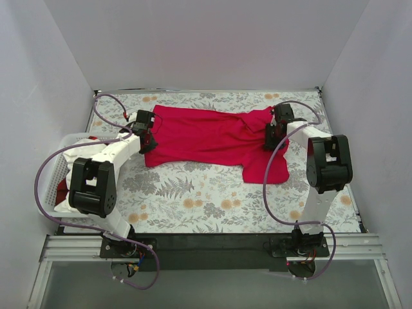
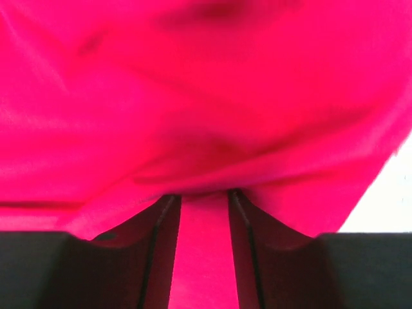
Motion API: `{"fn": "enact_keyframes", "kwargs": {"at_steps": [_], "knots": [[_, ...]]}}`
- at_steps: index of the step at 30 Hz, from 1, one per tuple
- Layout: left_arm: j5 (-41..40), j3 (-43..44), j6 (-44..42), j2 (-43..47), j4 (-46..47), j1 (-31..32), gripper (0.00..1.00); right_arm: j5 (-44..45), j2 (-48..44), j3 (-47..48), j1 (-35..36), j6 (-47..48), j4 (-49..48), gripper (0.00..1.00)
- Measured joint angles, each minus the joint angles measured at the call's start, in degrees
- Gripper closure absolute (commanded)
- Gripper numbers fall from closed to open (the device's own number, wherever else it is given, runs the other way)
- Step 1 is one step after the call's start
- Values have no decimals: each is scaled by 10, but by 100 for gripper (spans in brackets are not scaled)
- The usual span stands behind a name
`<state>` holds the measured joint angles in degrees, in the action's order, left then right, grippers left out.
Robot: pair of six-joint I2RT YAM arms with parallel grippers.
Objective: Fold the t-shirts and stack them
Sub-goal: Flatten the tshirt out
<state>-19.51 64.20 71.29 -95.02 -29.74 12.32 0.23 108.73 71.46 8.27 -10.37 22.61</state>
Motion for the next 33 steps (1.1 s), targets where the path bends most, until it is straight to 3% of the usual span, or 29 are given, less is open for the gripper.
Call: {"fn": "enact_keyframes", "kwargs": {"at_steps": [6,10,13,22,33], "knots": [[-1,0,0,0,0,-9,100,-1,62,82,1,9,-19,54],[-2,0,0,0,0,-11,100,6,58,83,1,13,-17,50],[-2,0,0,0,0,-11,100,33,16,44,1,13,-15,45],[0,0,0,0,0,-12,100,115,-190,-122,-38,-23,24,47],[3,0,0,3,0,-13,100,112,-207,-195,-64,-52,41,48]]}}
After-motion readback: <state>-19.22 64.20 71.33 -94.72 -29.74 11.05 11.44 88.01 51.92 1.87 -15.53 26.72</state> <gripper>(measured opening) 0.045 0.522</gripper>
